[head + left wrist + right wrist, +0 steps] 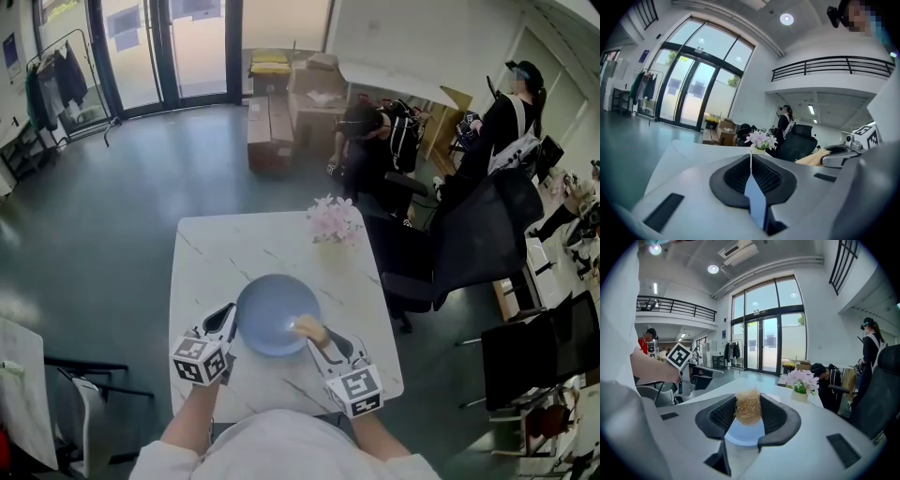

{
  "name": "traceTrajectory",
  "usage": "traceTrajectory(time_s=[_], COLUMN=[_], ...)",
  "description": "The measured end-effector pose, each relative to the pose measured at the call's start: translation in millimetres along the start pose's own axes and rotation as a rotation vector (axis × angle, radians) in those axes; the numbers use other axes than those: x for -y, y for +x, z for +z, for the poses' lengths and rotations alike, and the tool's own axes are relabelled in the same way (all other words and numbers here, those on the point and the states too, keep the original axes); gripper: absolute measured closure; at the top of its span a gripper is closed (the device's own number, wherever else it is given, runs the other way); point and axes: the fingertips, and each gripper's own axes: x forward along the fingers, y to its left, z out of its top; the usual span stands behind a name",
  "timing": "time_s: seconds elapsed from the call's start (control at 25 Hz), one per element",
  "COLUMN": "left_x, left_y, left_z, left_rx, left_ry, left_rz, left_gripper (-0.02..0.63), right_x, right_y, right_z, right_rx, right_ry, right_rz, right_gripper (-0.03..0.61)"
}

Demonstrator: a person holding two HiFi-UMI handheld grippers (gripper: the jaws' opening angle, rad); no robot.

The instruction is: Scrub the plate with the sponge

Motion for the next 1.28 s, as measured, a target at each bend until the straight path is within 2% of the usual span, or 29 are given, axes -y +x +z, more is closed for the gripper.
traceTrajectory(time_s=[0.2, 0.44, 0.76, 0.92, 1.28], left_x=[16, 37, 37, 49, 59], left_y=[-14, -31, -55, -62, -68], left_z=[11, 24, 25, 23, 10], left_rx=[0.034, 0.087, 0.088, 0.105, 0.081], left_ry=[-0.055, -0.030, 0.001, 0.006, 0.005], left_rz=[-0.029, -0.051, 0.000, -0.023, -0.025], left_gripper=[0.581, 0.581, 0.581, 0.581, 0.581], right_x=[-2, 0, 1, 3, 4], right_y=[-5, -11, -15, -17, -23], right_z=[5, 9, 12, 14, 13], right_rx=[0.009, 0.020, 0.027, 0.041, 0.040], right_ry=[0.007, 0.012, 0.027, 0.037, 0.030], right_rz=[-0.011, -0.026, -0.039, -0.046, -0.072], right_gripper=[0.419, 0.419, 0.419, 0.419, 0.428])
